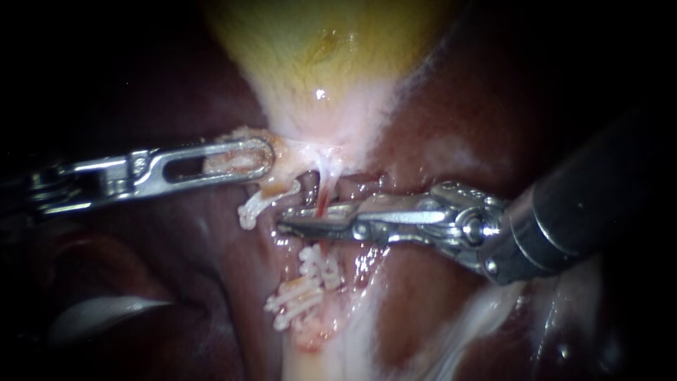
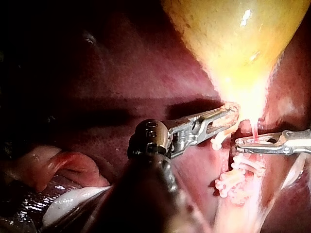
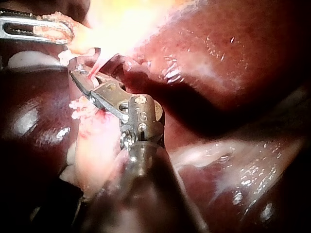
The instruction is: Going back third clip right tube
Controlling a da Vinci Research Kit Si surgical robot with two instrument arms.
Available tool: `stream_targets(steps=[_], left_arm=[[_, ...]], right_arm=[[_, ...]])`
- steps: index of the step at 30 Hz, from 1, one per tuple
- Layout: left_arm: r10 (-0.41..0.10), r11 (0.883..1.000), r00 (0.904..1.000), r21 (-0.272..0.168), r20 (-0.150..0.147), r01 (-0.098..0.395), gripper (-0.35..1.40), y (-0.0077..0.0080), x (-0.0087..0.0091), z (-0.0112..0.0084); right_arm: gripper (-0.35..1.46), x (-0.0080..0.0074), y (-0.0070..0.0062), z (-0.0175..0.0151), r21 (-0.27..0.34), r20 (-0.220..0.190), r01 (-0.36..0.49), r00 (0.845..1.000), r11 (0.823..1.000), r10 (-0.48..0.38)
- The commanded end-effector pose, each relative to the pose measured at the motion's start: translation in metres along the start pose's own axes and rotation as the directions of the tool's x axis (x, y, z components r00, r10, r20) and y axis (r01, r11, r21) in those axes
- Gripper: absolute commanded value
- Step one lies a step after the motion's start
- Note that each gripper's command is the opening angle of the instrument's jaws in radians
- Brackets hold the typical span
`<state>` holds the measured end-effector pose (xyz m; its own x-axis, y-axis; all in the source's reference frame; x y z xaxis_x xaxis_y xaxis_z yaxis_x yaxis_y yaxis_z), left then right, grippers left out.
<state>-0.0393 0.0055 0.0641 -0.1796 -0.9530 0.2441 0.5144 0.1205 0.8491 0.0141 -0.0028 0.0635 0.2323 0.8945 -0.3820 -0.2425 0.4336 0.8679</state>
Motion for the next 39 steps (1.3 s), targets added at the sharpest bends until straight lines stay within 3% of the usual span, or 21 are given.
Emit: stream_targets(steps=[1,7,11,14,21,29,35,39], left_arm=[[0.000,1.000,1.0000,-0.001,0.000,0.000,-0.35,0.0000,0.0000,0.0000],[0.000,1.000,1.0000,-0.001,0.000,0.000,-0.35,0.0000,0.0000,0.0000],[0.000,1.000,1.0000,-0.001,0.000,0.000,-0.35,0.0000,0.0000,0.0000],[0.000,1.000,1.0000,0.001,-0.002,0.000,-0.35,0.0000,0.0000,0.0000],[0.000,1.000,1.0000,0.001,-0.002,0.000,-0.35,0.0000,0.0000,0.0000],[0.000,1.000,1.0000,0.001,-0.002,0.000,-0.35,0.0000,0.0000,0.0000],[0.000,1.000,1.0000,0.001,-0.002,0.000,-0.35,0.0000,0.0001,0.0000],[0.000,1.000,1.0000,0.001,-0.002,0.000,-0.35,0.0000,0.0001,0.0000]], right_arm=[[-0.35,0.0000,0.0000,0.0000,0.000,0.000,0.000,1.000,1.000,0.000],[-0.35,-0.0002,0.0003,-0.0002,0.008,0.007,0.002,1.000,1.000,-0.002],[0.36,-0.0008,0.0008,0.0001,0.018,0.002,0.100,0.995,0.995,-0.100],[0.48,-0.0011,0.0014,0.0008,0.026,-0.032,0.113,0.993,0.993,-0.112],[0.50,-0.0025,0.0028,0.0018,0.012,-0.035,0.160,0.987,0.987,-0.159],[0.50,-0.0030,0.0044,0.0004,0.013,-0.030,0.256,0.966,0.967,-0.255],[0.50,-0.0033,0.0048,-0.0018,0.020,-0.025,0.341,0.940,0.940,-0.341],[0.50,-0.0034,0.0043,-0.0037,0.033,-0.022,0.423,0.906,0.906,-0.422]])
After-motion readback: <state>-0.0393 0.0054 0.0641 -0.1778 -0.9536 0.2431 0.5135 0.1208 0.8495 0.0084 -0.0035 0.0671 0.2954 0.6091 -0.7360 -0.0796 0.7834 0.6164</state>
